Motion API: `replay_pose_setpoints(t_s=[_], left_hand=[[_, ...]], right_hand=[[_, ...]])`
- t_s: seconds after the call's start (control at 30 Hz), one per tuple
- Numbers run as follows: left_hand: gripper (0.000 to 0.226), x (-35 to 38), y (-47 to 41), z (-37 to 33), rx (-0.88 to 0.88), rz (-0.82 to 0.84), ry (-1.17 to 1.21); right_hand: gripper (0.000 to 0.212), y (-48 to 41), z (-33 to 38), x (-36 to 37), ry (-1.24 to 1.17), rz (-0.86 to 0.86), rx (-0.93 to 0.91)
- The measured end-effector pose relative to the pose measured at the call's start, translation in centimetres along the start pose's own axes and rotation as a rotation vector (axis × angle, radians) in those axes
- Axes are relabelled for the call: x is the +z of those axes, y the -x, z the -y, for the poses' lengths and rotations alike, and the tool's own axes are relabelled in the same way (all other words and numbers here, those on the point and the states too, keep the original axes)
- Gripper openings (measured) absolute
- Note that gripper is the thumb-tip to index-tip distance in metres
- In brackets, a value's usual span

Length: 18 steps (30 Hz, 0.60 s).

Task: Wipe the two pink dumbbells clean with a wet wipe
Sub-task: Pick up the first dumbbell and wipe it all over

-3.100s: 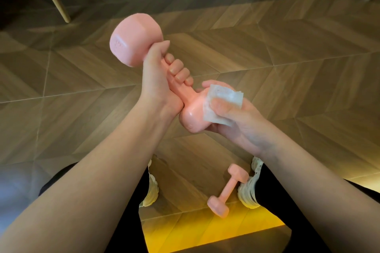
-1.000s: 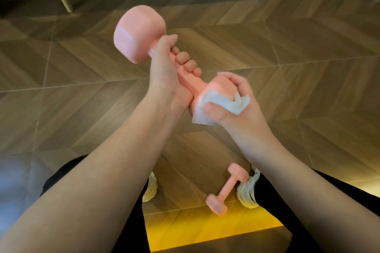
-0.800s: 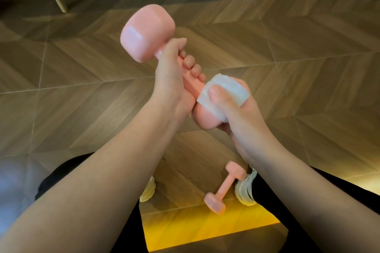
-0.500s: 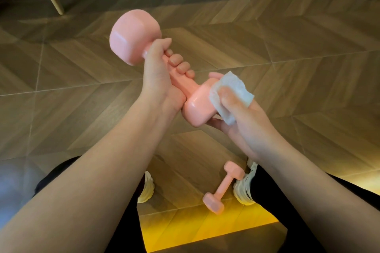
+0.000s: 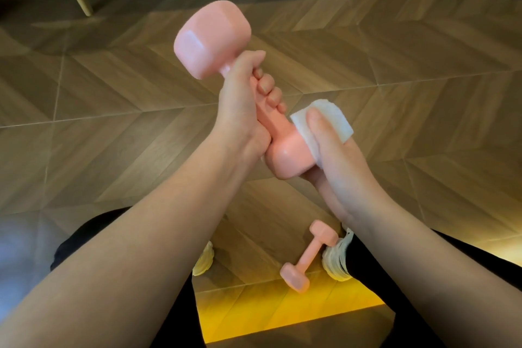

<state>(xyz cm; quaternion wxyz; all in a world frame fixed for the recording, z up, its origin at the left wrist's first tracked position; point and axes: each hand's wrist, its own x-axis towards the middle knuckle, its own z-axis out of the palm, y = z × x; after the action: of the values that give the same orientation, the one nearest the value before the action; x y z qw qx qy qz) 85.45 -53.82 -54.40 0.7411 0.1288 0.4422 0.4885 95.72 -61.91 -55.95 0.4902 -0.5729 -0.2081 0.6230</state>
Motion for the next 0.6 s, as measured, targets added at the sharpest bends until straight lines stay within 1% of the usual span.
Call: replay_pose_setpoints(t_s=[0.03,0.1,0.2,0.27,0.3,0.37,0.43,0.53,0.6], left_hand=[[0.035,0.0,-0.1,-0.1,0.004,-0.006,0.003],[0.035,-0.1,-0.2,-0.5,0.004,-0.025,0.027],[0.036,-0.5,-0.3,-1.1,0.013,-0.051,0.091],[0.037,-0.9,-0.3,-1.6,0.015,-0.053,0.134],[0.037,-1.1,-0.3,-1.7,0.012,-0.049,0.148],[0.037,-1.3,-0.2,-2.0,0.005,-0.036,0.147],[0.037,-1.4,-0.1,-2.0,0.006,-0.005,0.103],[0.037,-1.2,0.2,-1.6,0.008,0.064,0.017],[0.037,-0.8,0.3,-1.3,0.005,0.105,-0.023]], right_hand=[[0.02,0.0,0.1,-0.1,-0.036,0.014,0.005],[0.022,-0.1,0.3,-0.6,-0.065,0.101,-0.008],[0.023,0.0,0.6,-1.2,-0.107,0.32,-0.013],[0.033,-0.1,0.7,-1.5,-0.138,0.435,-0.005],[0.038,-0.1,0.7,-1.6,-0.141,0.462,-0.006],[0.042,-0.2,0.6,-1.5,-0.107,0.484,-0.017],[0.042,-0.2,0.4,-1.2,-0.023,0.477,-0.041],[0.037,-0.1,0.0,-0.8,0.113,0.386,-0.105],[0.035,-0.1,-0.3,-0.6,0.14,0.313,-0.127]])
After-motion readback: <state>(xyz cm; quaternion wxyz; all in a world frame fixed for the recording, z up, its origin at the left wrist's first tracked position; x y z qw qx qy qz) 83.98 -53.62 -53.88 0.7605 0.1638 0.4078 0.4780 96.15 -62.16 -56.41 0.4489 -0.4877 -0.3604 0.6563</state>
